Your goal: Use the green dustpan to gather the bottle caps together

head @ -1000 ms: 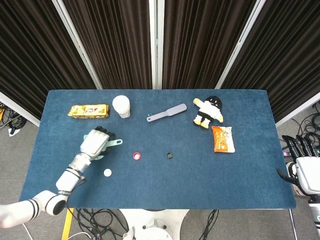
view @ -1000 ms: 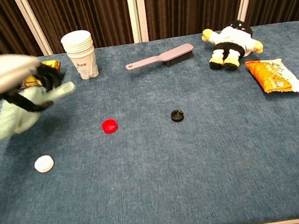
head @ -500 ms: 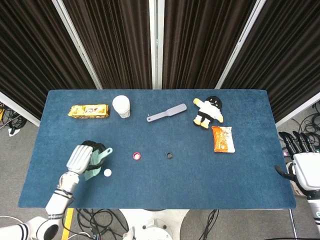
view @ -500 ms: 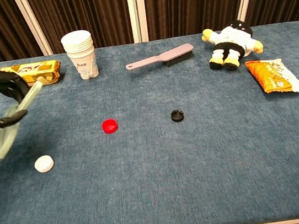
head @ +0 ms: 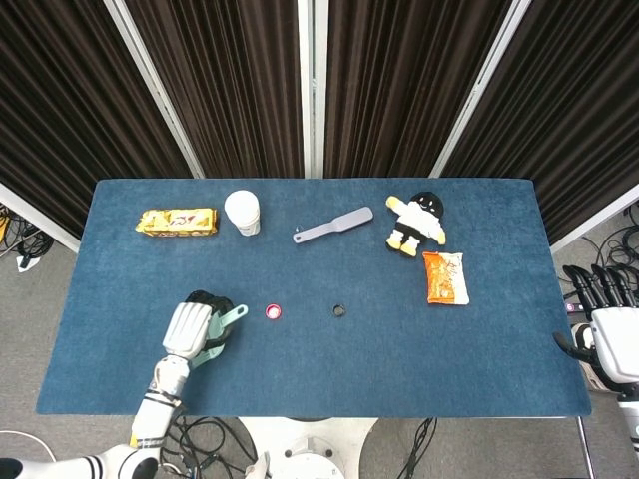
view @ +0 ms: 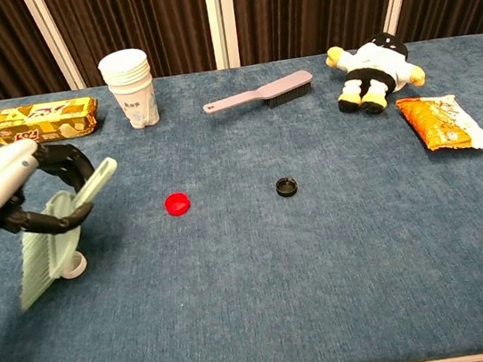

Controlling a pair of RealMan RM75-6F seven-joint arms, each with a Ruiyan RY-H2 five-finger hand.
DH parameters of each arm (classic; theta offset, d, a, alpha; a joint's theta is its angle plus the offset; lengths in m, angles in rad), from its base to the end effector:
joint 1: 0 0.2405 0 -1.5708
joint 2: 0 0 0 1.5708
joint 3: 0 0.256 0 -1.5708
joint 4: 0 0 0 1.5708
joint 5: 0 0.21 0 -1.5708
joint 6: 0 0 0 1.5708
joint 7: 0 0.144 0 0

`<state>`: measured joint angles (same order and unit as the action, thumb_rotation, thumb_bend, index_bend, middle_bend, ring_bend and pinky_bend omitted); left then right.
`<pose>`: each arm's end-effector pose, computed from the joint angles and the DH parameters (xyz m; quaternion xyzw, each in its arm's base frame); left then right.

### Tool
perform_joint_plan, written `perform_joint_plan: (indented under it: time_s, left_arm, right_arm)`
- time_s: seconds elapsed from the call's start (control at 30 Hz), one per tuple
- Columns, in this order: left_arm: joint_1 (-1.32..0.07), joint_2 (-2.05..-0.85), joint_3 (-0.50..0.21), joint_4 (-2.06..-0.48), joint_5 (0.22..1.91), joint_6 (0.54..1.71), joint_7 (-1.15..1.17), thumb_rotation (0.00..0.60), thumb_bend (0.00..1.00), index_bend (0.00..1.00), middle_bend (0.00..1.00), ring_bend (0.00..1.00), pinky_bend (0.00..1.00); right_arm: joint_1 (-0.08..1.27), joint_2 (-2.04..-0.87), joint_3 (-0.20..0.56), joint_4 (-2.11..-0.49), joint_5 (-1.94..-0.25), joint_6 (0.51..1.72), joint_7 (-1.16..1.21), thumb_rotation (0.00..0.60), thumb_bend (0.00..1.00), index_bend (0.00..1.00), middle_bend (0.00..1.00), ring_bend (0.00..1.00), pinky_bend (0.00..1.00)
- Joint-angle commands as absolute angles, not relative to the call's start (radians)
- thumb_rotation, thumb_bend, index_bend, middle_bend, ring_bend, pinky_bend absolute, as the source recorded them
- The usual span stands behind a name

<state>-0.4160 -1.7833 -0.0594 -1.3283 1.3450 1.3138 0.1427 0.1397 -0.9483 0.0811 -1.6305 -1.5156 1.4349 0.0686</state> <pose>-0.2055 0.2540 -0.0508 -0.6287 -0.4483 -0.4525 0.4461 -0.3043 -0.2050 0.2098 0.6244 -0.3466 0.3806 0.5875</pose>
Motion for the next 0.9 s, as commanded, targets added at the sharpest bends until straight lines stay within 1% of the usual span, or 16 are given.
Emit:
perform_joint_plan:
  time_s: [0.03,0.27,0.5,0.6,0.67,0.77,0.9]
  left_arm:
    - [-0.428,-1.824,-0.077,-1.293,1.345,1.3,0.159,0.6,0.45,0.49,0.58,0.38,0.26]
    - [-0.516,-1.923,-0.163,-1.221,1.324,1.215,0.168,0.6,0.46,0.49,0.58,0.38,0.26]
    - [-0.647,-2.046,-0.285,-1.106,1.263,1.111,0.196,0.6,0.46,0.49,0.58,0.38,0.26]
    - [-0.69,-2.07,-0.317,-1.073,1.257,1.092,0.204,0.6,0.46,0.49,0.58,0.38,0.26]
    - [-0.698,-2.064,-0.325,-1.079,1.266,1.104,0.202,0.6,0.46,0.49,0.58,0.38,0.26]
    - [-0.682,-2.02,-0.317,-1.127,1.29,1.146,0.198,0.6,0.46,0.49,0.58,0.38,0.26]
    - [-0.619,-1.917,-0.285,-1.256,1.315,1.216,0.212,0.6,0.46,0.49,0.58,0.38,0.26]
  right_arm:
    - [0.139,-0.949,0.081,-1.631,-1.513,1.433,0.069,0.6,0.1,0.0,0.1,0.0,0.0]
    - [0.132,-0.95,0.077,-1.625,-1.512,1.44,0.077,0.6,0.1,0.0,0.1,0.0,0.0]
    - [0.123,-0.95,0.078,-1.614,-1.503,1.448,0.093,0.6,0.1,0.0,0.1,0.0,0.0]
    - [0.121,-0.947,0.078,-1.609,-1.504,1.45,0.098,0.6,0.1,0.0,0.1,0.0,0.0]
    - [0.121,-0.944,0.08,-1.608,-1.503,1.452,0.102,0.6,0.1,0.0,0.1,0.0,0.0]
    - [0.123,-0.943,0.082,-1.603,-1.505,1.451,0.107,0.6,0.1,0.0,0.1,0.0,0.0]
    - [0.135,-0.95,0.085,-1.595,-1.513,1.439,0.113,0.6,0.1,0.0,0.1,0.0,0.0]
